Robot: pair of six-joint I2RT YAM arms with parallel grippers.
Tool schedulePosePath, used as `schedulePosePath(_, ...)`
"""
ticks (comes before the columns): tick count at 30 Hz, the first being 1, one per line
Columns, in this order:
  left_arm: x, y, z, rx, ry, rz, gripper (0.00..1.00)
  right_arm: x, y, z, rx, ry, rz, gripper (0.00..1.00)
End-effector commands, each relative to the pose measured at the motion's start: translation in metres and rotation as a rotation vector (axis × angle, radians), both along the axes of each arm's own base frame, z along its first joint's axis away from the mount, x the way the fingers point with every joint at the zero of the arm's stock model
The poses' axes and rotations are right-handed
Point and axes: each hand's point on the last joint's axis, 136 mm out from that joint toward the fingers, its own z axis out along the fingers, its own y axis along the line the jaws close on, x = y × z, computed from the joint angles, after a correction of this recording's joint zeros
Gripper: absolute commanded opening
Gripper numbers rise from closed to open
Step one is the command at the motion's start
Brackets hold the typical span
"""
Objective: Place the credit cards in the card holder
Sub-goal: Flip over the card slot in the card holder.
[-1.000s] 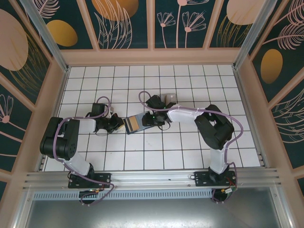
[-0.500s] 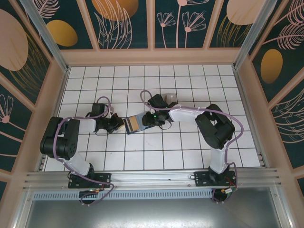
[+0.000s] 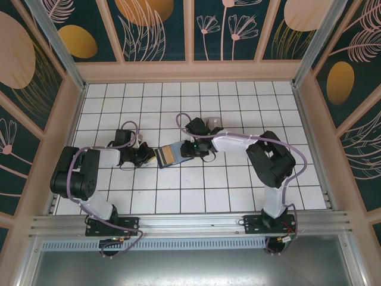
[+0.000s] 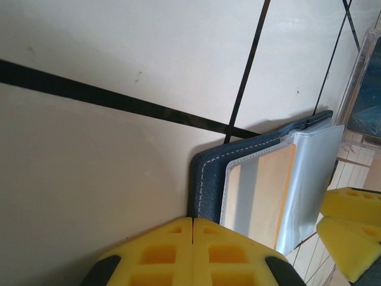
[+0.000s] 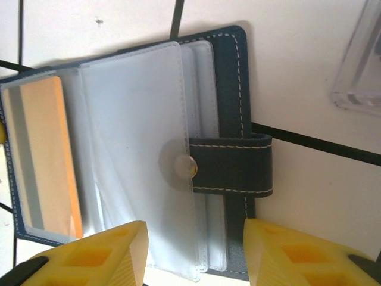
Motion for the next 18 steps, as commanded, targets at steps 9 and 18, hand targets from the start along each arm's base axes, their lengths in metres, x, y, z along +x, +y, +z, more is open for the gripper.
schedulePosePath(9,-0.010,-0.001,-0.011,0.008,0.054,-0.019,0.00,-0.002,0.016,0.001,0.062,0.002,0.041,0.44)
schedulePosePath(18,-0.010,-0.002,-0.012,0.002,0.063,-0.020,0.00,-0.013,0.024,-0.006,0.123,0.058,0.060,0.45)
